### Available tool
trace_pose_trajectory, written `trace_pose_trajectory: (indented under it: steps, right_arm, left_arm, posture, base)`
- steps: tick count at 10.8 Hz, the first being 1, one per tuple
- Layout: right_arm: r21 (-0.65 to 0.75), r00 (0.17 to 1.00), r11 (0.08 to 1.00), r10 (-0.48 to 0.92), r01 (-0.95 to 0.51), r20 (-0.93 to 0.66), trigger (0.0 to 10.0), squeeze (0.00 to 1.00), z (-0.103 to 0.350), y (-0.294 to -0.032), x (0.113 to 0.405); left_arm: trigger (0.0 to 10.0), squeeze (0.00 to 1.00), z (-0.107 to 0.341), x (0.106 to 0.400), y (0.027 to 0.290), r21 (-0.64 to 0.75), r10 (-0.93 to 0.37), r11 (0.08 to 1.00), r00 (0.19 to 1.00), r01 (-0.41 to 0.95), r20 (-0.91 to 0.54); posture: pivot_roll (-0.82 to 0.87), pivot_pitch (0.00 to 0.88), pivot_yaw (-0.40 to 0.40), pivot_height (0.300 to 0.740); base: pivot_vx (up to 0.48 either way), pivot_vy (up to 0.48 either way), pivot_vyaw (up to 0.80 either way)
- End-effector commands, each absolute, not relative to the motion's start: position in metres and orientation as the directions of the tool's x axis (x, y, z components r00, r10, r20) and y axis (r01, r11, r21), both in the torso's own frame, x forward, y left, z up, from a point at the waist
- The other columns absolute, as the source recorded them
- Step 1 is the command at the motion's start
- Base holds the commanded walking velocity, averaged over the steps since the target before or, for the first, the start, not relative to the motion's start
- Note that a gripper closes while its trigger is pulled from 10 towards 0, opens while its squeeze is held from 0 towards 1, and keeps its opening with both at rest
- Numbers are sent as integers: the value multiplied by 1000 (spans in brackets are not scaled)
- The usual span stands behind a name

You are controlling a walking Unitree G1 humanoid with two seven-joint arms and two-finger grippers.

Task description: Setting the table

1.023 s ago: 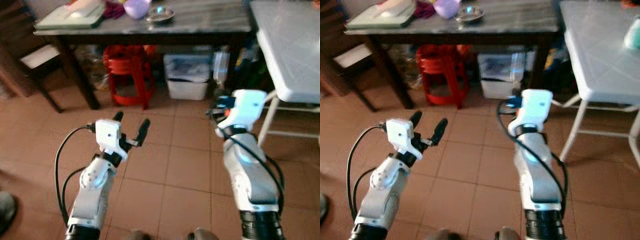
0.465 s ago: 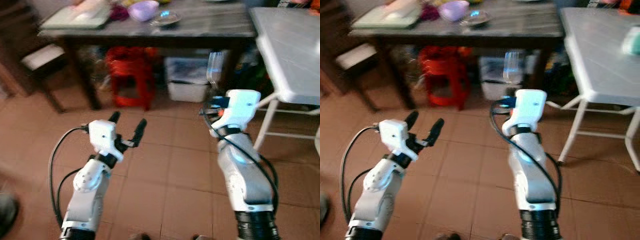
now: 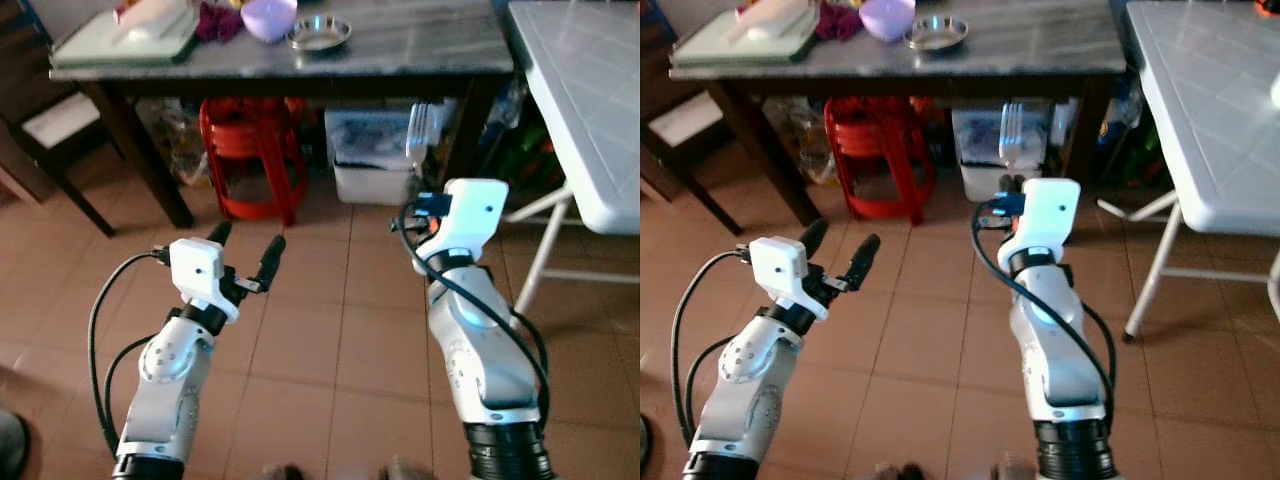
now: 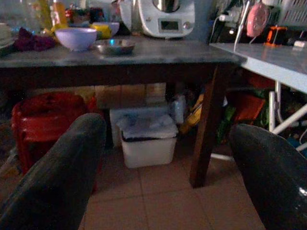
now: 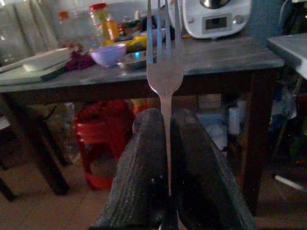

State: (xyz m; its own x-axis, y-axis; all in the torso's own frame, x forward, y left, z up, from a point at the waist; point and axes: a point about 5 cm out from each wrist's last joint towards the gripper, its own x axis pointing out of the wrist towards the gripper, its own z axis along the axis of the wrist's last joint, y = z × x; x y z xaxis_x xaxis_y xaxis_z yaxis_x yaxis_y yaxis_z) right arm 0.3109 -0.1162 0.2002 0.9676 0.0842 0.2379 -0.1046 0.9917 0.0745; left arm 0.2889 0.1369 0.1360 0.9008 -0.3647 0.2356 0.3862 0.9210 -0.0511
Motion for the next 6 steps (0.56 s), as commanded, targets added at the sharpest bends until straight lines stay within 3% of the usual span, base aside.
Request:
trace_pose_trajectory:
  steps: [1,6]
  right_arm:
    - [80,966,993,64,-87,249,10000,0,202,-121,310]
    - [84,969,993,56,-79,242,10000,0,199,-121,309]
  left_arm:
    - [10000,0,134,287,134,-50,-381,915,897,401,226]
    - [10000,0,133,287,133,-45,-393,911,894,411,214]
  posture:
    - [-103,169,95,740]
    - [-106,171,106,740]
  base:
    - [379,0,0]
    - [324,0,0]
